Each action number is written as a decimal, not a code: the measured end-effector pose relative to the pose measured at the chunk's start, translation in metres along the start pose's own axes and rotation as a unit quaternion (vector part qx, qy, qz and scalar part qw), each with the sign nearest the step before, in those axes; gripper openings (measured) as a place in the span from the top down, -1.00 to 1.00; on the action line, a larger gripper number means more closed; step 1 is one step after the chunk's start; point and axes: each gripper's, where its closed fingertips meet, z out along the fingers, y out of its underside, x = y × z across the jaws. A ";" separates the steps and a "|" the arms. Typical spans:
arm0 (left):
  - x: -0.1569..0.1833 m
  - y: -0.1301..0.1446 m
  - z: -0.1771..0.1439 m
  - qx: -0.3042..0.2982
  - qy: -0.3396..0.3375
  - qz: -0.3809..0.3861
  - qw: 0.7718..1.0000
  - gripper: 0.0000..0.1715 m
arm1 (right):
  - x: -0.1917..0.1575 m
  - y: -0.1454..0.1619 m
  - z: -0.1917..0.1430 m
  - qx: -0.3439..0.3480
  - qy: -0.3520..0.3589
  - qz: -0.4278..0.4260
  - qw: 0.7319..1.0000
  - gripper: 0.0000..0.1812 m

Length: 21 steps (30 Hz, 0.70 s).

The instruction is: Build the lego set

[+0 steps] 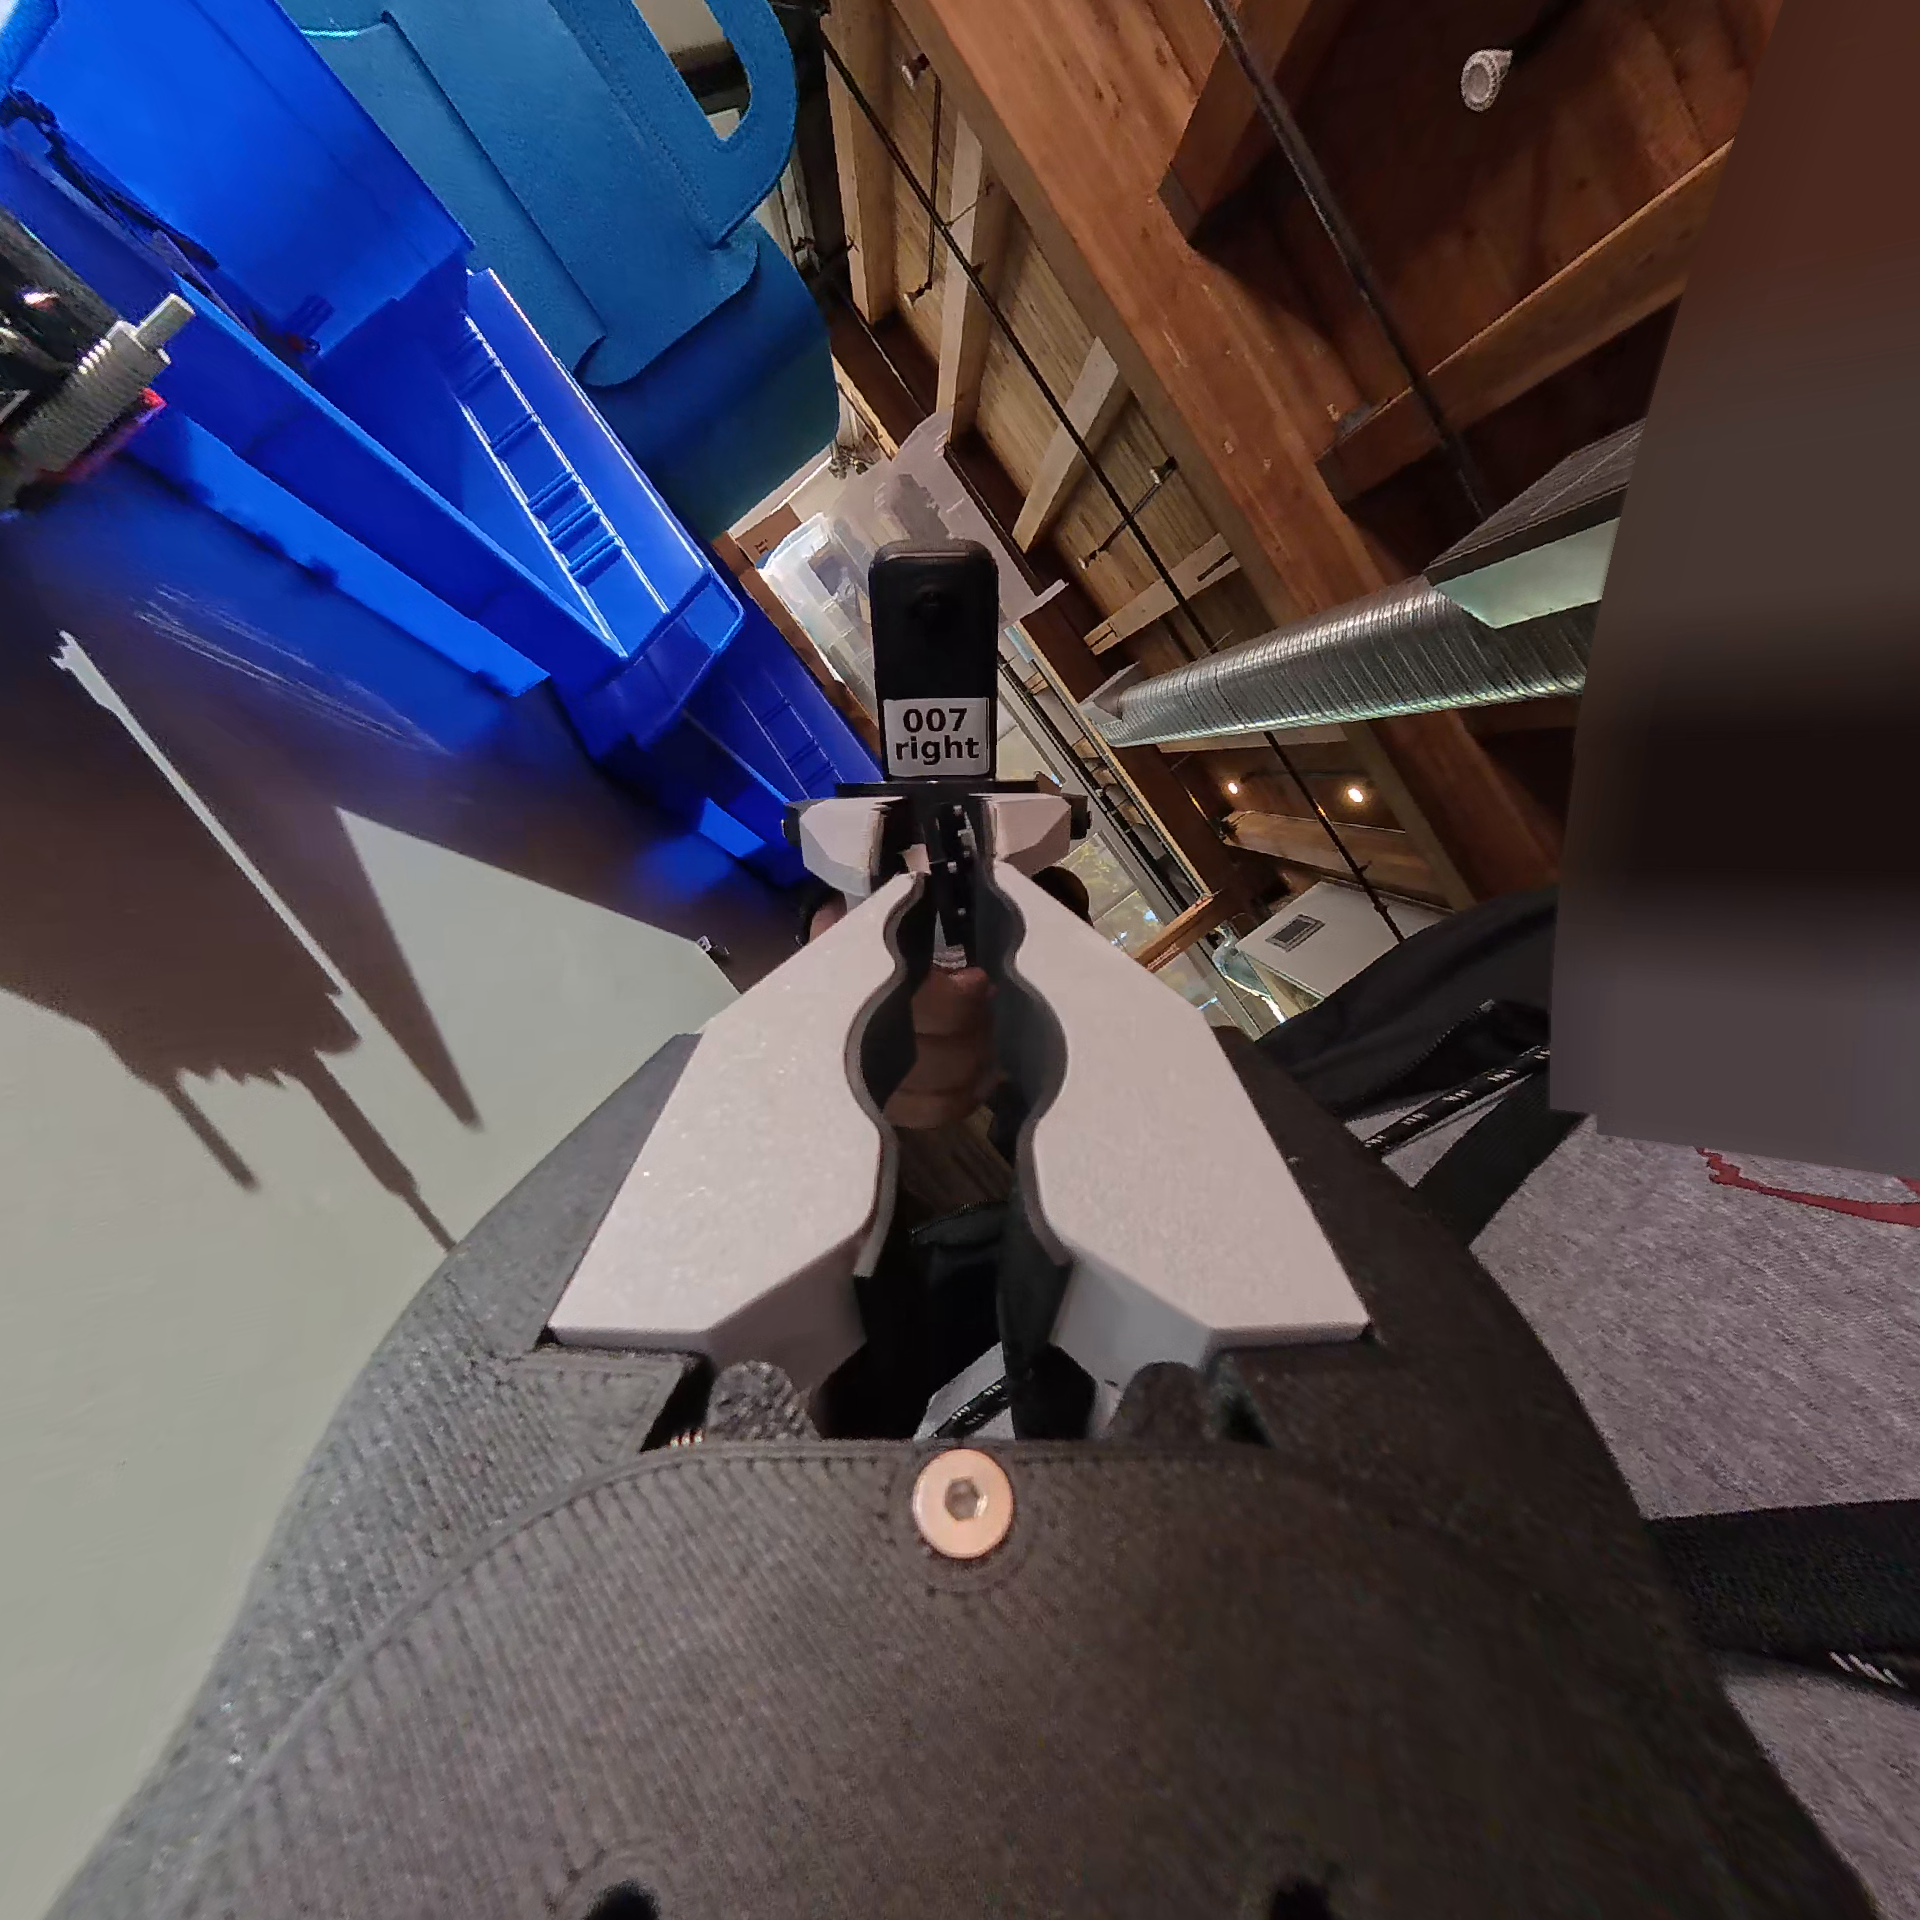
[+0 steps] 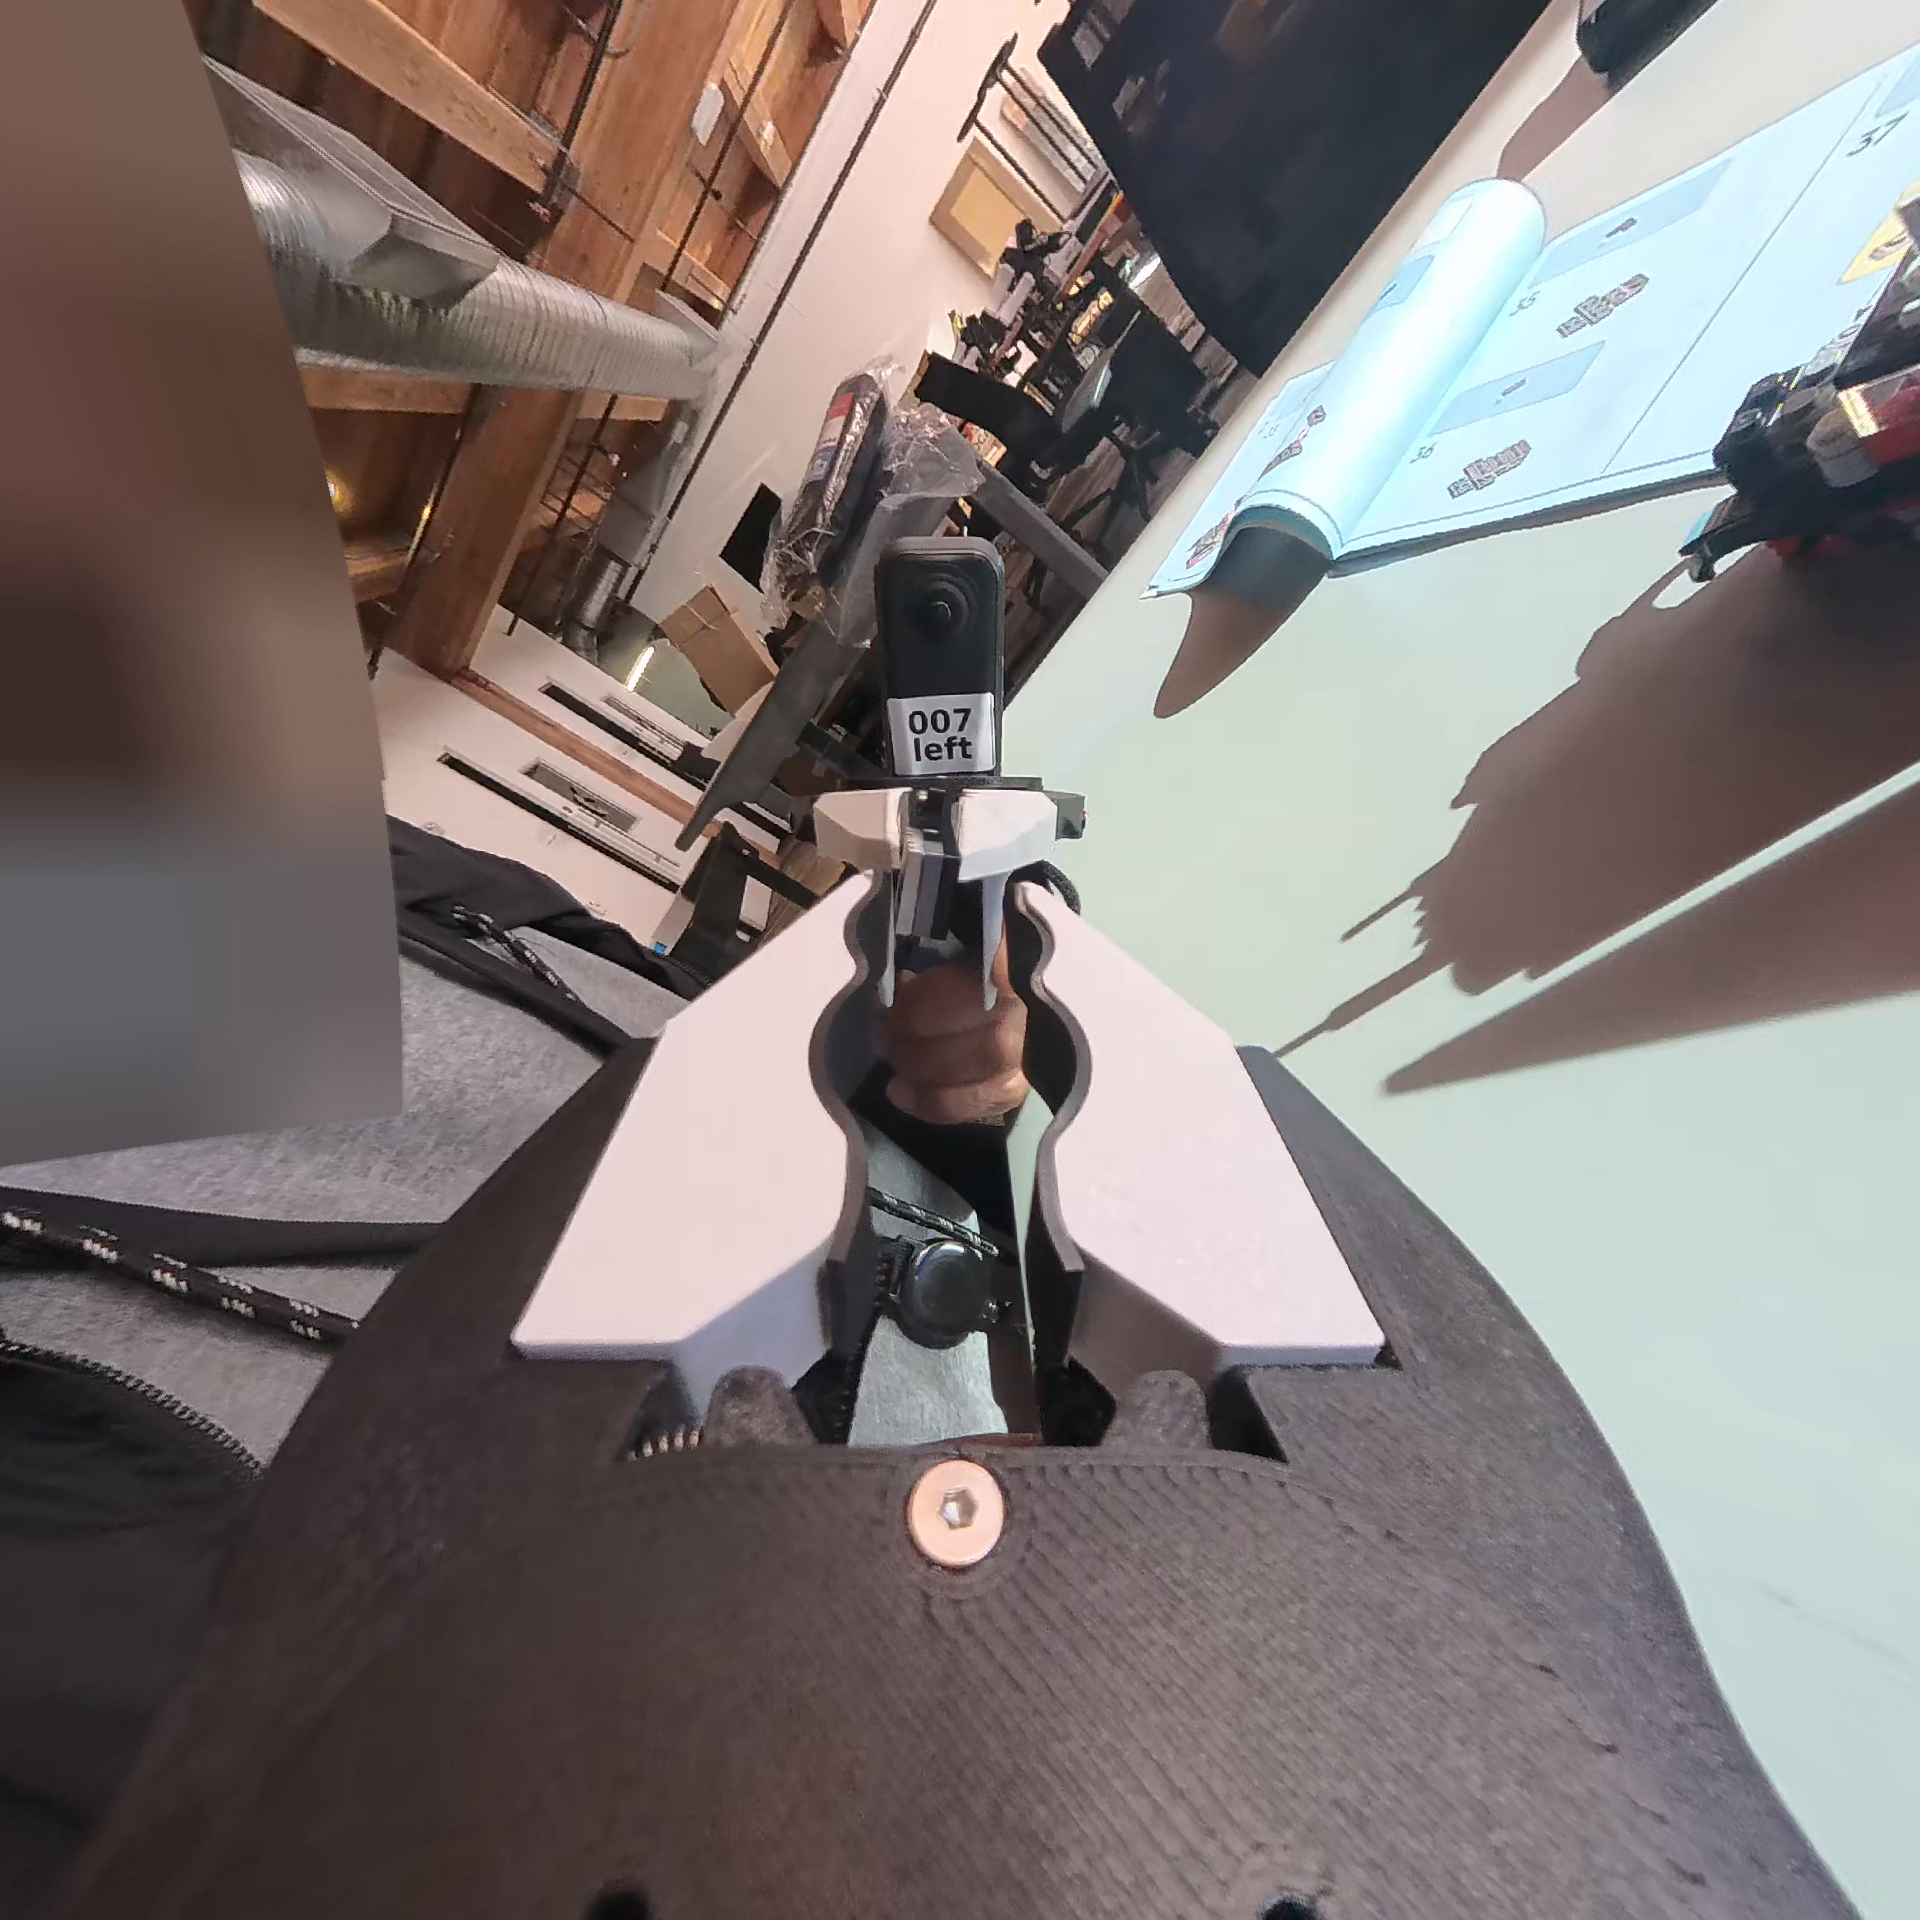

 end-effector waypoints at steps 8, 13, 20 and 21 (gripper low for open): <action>-0.001 0.005 0.002 -0.012 -0.013 0.020 1.000 0.90 | -0.004 0.001 -0.002 0.009 -0.008 -0.002 1.000 0.89; -0.002 0.009 0.003 -0.023 -0.021 0.027 0.999 0.90 | -0.003 0.005 -0.003 0.003 0.003 -0.014 1.000 0.89; -0.001 0.010 0.004 -0.027 -0.019 0.032 0.999 0.90 | -0.004 0.007 -0.005 -0.004 0.004 -0.019 1.000 0.88; 0.000 0.011 0.004 -0.028 -0.020 0.034 0.999 0.90 | -0.004 0.006 -0.006 -0.002 0.005 -0.019 1.000 0.87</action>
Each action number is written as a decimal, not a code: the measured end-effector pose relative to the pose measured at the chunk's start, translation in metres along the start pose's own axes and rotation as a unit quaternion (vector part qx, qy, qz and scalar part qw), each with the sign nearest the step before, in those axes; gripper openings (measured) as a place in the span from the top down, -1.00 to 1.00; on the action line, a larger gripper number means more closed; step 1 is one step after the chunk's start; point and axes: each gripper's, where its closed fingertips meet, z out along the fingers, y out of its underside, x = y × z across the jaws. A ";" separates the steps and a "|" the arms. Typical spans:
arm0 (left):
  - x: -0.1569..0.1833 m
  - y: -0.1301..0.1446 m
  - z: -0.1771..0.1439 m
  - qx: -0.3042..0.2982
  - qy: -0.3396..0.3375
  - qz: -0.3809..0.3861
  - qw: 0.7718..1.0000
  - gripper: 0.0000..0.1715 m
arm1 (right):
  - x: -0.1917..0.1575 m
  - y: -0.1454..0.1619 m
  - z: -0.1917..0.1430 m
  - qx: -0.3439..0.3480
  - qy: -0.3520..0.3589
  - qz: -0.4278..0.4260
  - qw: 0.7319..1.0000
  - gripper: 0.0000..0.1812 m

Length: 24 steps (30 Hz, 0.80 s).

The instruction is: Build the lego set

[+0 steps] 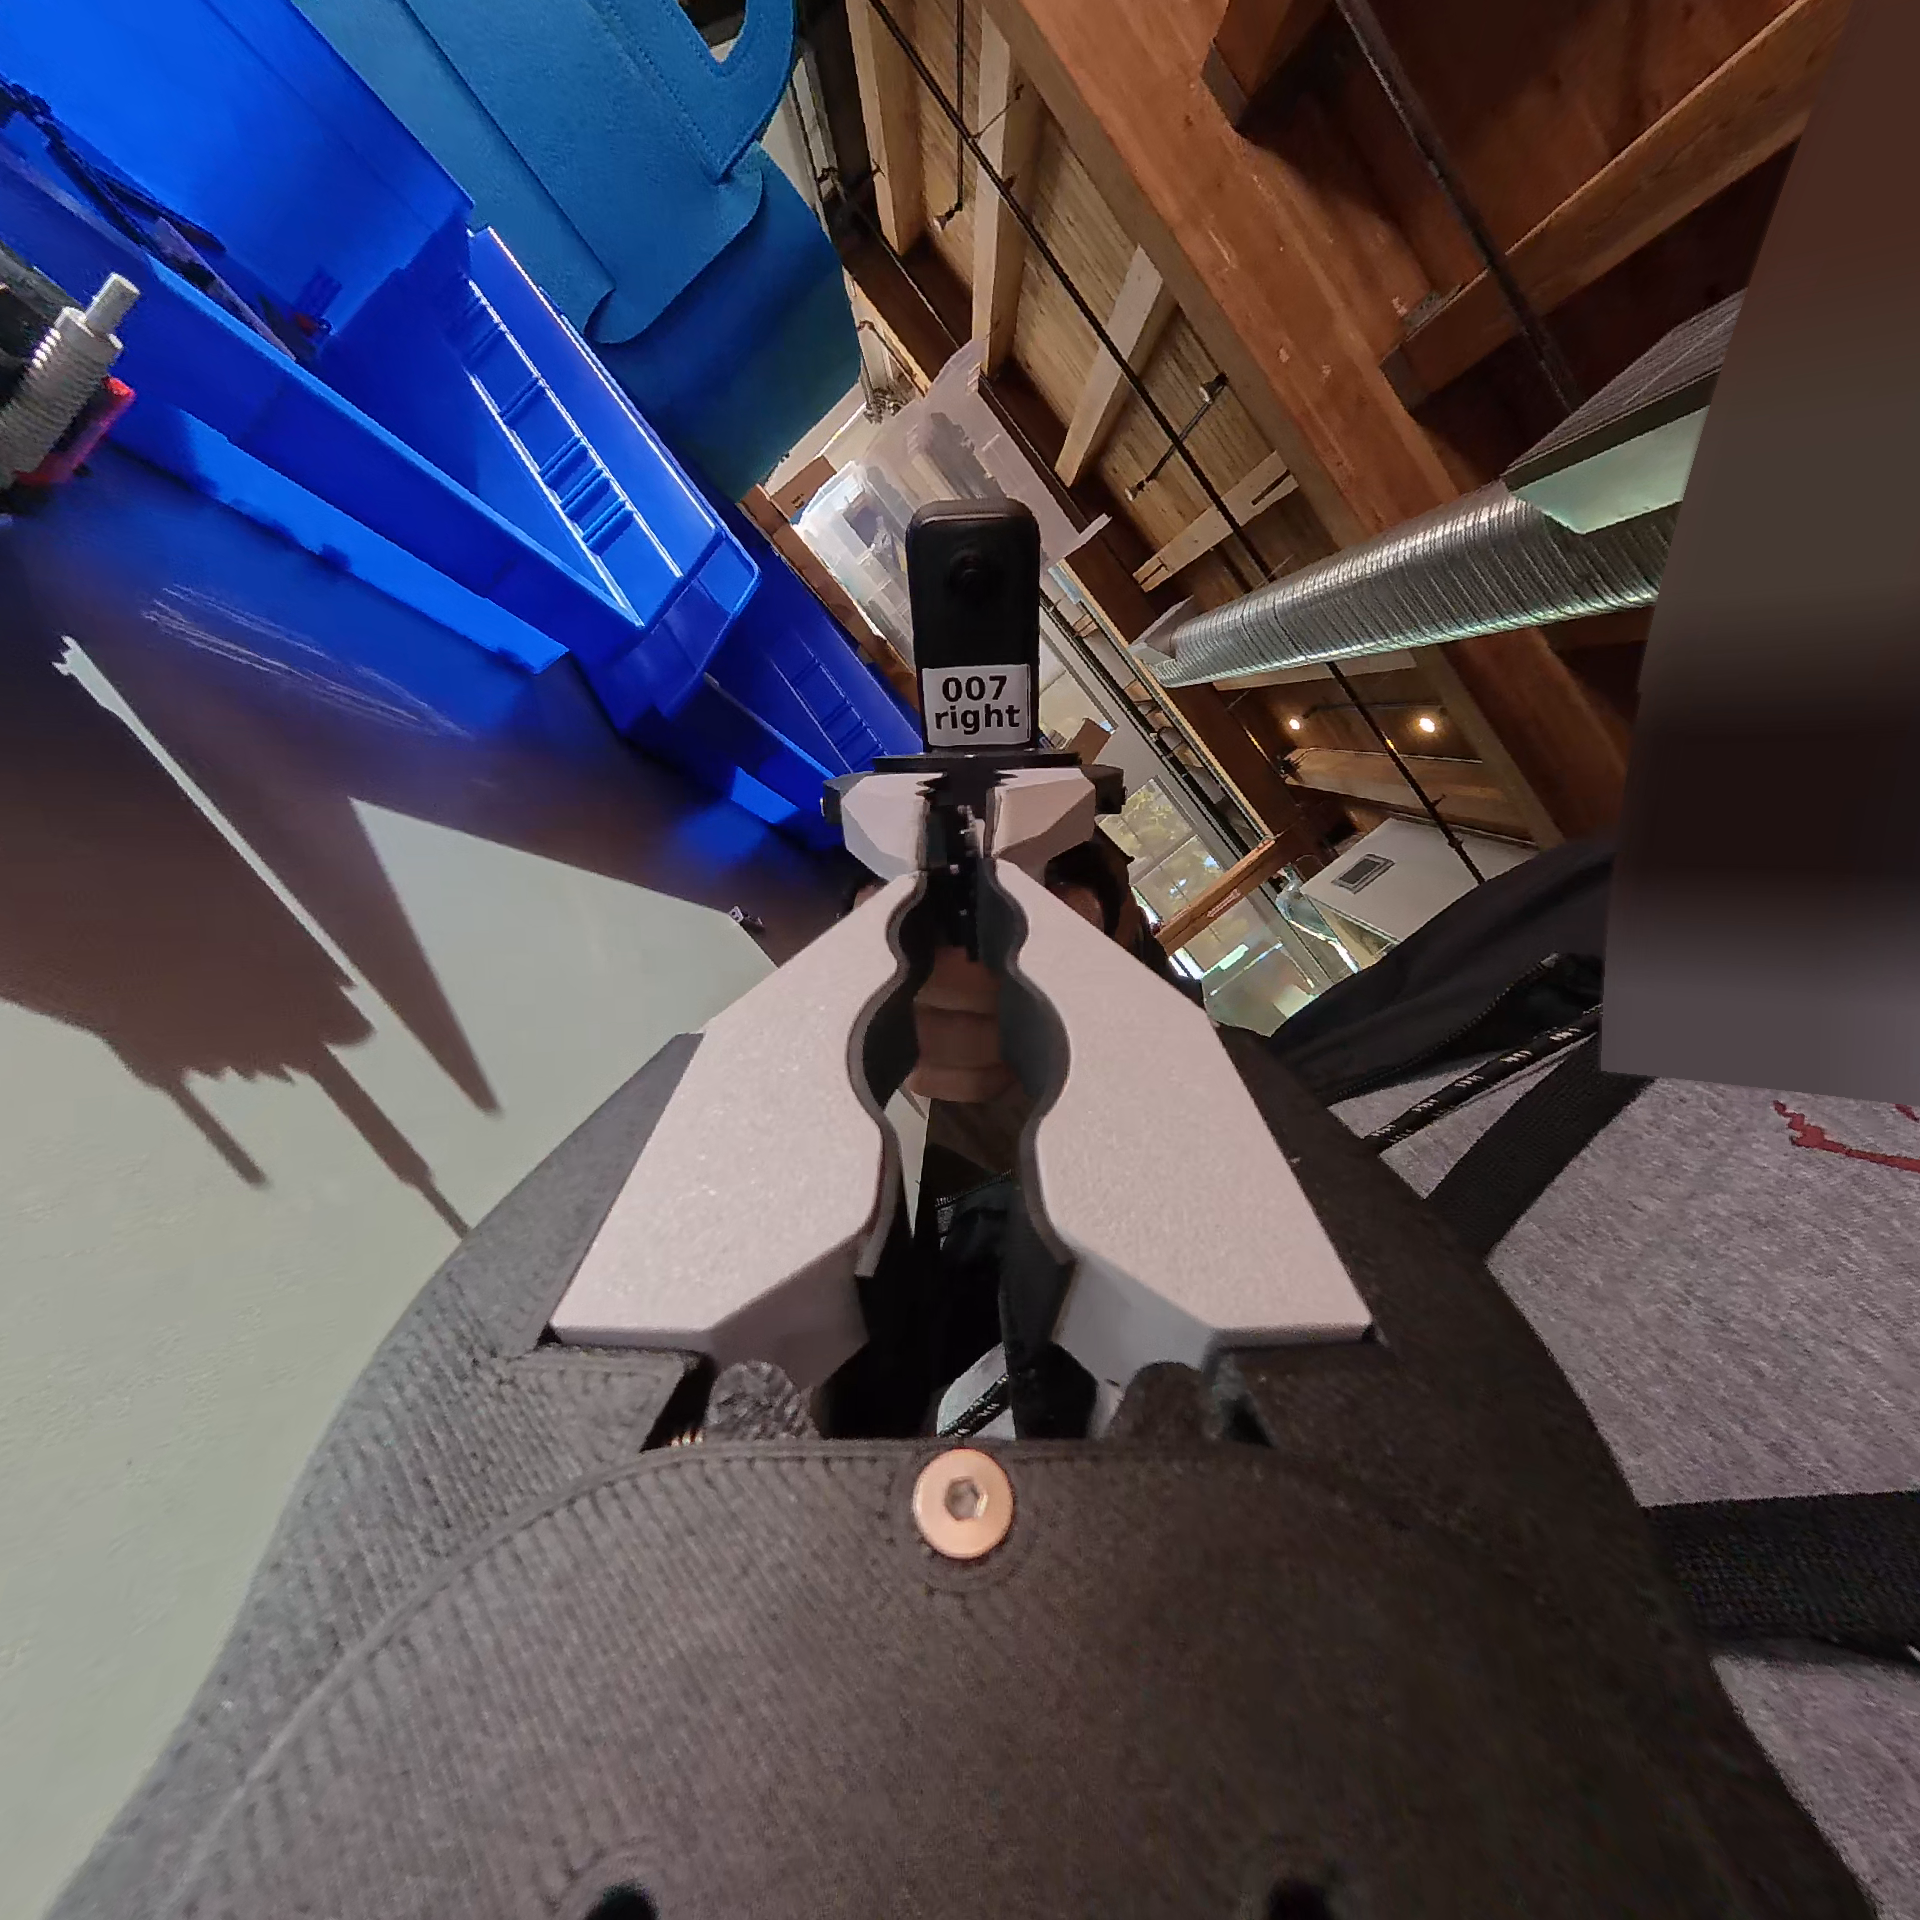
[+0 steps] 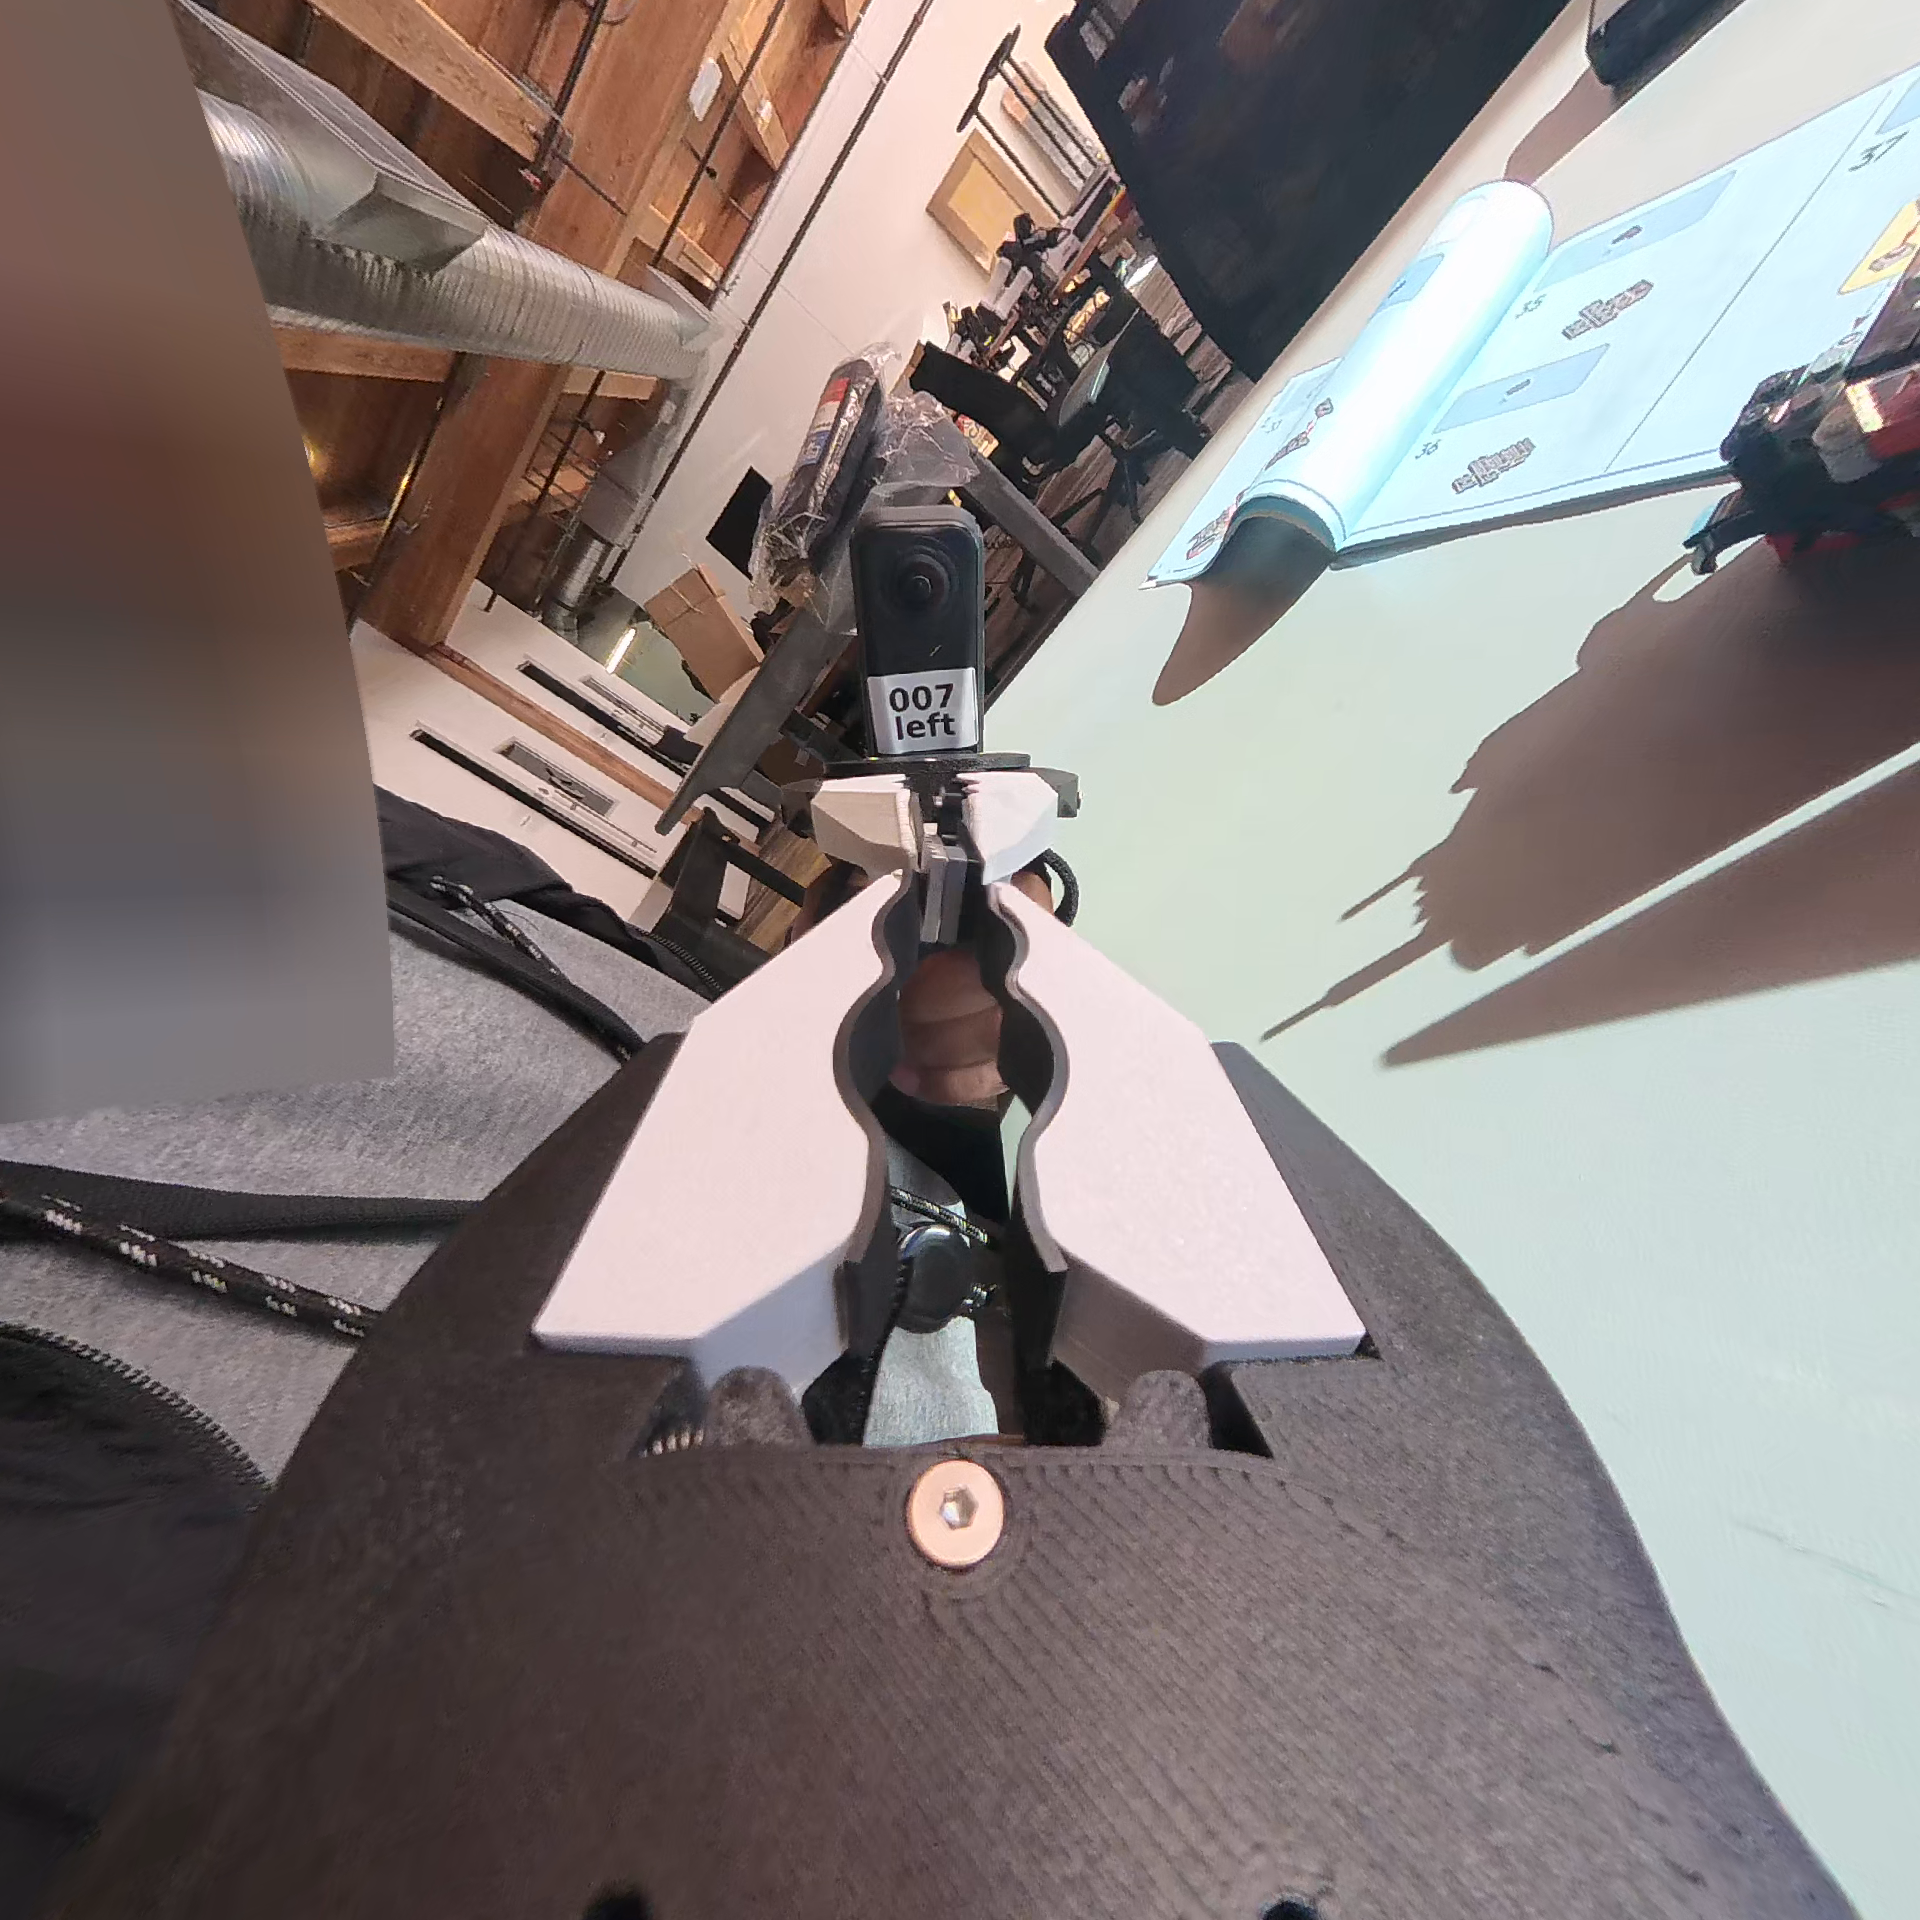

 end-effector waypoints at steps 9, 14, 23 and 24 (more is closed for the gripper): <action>0.002 0.005 0.002 -0.013 -0.002 0.010 1.000 0.90 | -0.001 -0.002 0.000 0.010 -0.002 -0.004 1.000 0.88; 0.002 0.006 0.002 -0.019 0.012 -0.018 1.000 0.90 | -0.002 0.000 -0.001 -0.001 0.007 -0.025 1.000 0.89; 0.003 -0.002 0.000 0.017 0.020 -0.036 0.999 0.91 | -0.004 -0.001 0.001 0.013 -0.004 -0.007 1.000 0.75; 0.003 -0.002 0.000 0.015 0.020 -0.035 0.999 0.91 | -0.004 -0.001 0.002 0.014 -0.006 -0.006 1.000 0.85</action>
